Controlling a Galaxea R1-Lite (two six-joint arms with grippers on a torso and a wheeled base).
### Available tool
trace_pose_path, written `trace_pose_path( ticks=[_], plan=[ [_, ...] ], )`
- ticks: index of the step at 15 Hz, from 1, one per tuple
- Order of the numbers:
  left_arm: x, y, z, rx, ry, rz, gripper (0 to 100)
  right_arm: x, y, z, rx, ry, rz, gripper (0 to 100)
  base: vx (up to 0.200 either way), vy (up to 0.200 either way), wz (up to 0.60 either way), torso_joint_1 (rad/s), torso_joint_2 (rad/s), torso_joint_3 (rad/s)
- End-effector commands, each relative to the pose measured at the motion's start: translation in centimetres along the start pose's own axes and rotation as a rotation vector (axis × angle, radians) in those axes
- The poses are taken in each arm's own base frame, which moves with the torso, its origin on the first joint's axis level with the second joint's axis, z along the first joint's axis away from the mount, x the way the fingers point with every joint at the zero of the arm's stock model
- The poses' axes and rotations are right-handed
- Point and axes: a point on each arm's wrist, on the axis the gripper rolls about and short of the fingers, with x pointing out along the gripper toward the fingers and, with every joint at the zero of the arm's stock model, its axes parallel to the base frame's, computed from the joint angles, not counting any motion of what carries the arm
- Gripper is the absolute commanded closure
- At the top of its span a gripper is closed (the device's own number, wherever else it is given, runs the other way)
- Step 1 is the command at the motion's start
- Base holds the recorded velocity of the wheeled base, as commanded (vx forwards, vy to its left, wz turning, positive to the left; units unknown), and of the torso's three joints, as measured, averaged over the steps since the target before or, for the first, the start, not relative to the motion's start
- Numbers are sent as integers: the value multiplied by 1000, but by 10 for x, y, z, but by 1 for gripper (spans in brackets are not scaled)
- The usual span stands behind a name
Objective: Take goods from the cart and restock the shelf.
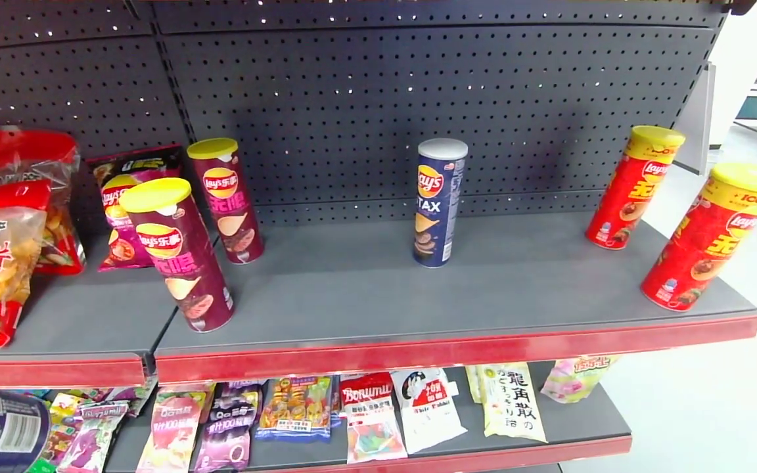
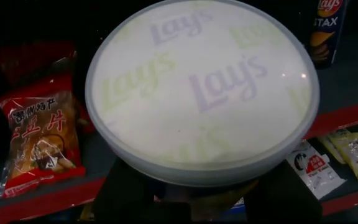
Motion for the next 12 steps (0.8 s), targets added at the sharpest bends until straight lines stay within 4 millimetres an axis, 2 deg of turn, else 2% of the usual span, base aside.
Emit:
trace_pose_path(
  ticks=[1,3,4,5,6,7,8,9,10,11,12],
  plan=[
    [-16,-5,-6,7,-32,4,100,0,0,0,-2,1,1,0,0,0,0,0,0,0],
    [-35,-11,-19,3,-18,-12,100,2,0,0,0,21,6,0,0,0,0,0,0,0],
    [-35,-11,-19,3,-18,-12,100,2,0,0,0,21,6,0,0,0,0,0,0,0],
    [-49,-17,-31,-2,4,-17,100,1,0,1,-12,19,32,0,0,0,0,0,0,0],
    [-52,-18,-36,-6,21,-21,100,0,2,29,-41,-19,124,0,0,0,0,0,0,0],
    [-51,-18,-37,-8,26,-20,100,7,3,60,-36,6,133,0,0,0,0,0,0,0],
    [-48,-18,-39,-15,42,-23,100,38,2,127,-27,48,134,0,0,0,0,0,0,0],
    [-47,-18,-41,-18,51,-26,100,58,2,141,-74,93,145,0,0,0,0,0,0,0],
    [-45,-19,-45,-22,67,-28,100,75,3,142,-141,143,168,0,0,0,0,0,0,0],
    [-44,-19,-49,-24,76,-31,100,100,6,152,-151,173,222,0,0,0,0,0,0,0],
    [-44,-19,-49,-24,81,-34,100,114,9,159,-140,174,261,0,0,0,0,0,0,0]
  ],
)
